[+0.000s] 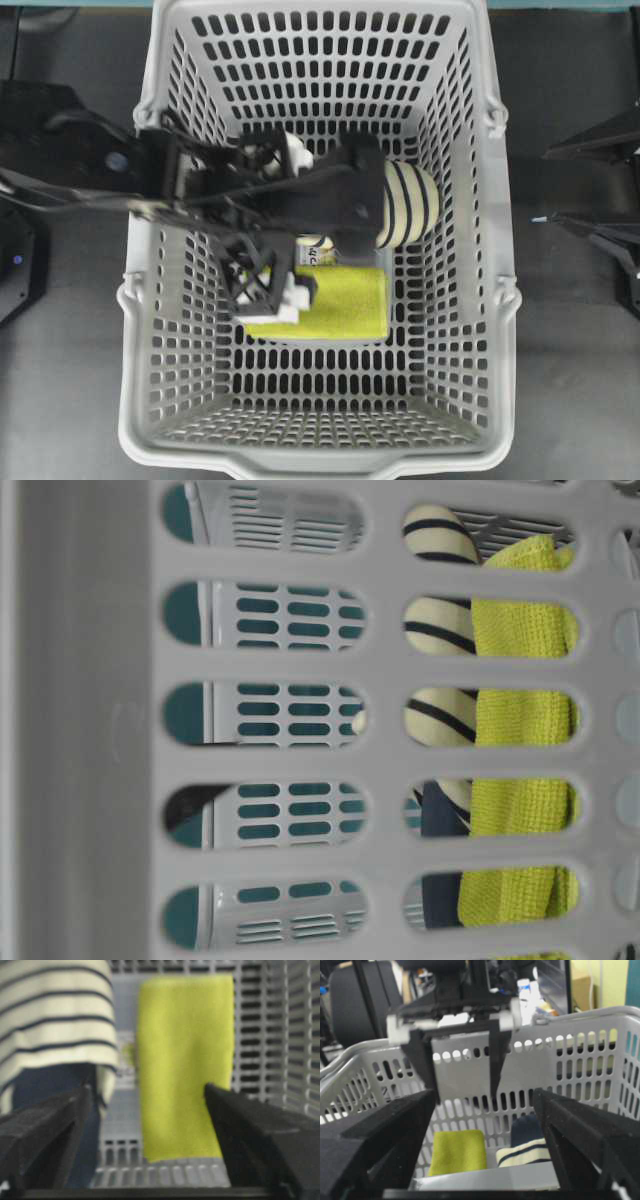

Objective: Pick up the yellow cloth from the shopping basket with the left arm.

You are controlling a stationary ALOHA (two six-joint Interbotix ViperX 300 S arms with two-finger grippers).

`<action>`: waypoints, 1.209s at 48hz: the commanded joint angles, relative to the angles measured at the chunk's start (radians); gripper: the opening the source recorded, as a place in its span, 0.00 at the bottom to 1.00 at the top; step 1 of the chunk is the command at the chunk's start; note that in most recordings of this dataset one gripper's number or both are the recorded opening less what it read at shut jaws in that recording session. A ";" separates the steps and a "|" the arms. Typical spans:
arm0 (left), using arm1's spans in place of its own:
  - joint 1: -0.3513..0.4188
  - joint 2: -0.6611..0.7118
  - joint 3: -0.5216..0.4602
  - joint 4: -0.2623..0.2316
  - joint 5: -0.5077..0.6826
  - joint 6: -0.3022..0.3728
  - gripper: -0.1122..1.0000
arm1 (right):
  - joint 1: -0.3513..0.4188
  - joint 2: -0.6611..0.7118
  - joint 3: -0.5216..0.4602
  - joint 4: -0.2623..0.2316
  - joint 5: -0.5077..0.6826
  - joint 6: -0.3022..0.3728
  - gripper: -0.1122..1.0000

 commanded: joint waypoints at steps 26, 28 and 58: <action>-0.041 0.178 0.043 0.003 -0.075 -0.054 0.91 | -0.002 0.003 -0.009 0.003 -0.005 0.000 0.79; -0.040 0.187 0.052 0.003 -0.083 -0.055 0.91 | -0.002 0.005 -0.009 0.003 -0.005 0.000 0.78; -0.052 0.179 0.123 0.003 -0.130 -0.038 0.47 | -0.002 0.003 -0.006 0.003 -0.005 0.000 0.78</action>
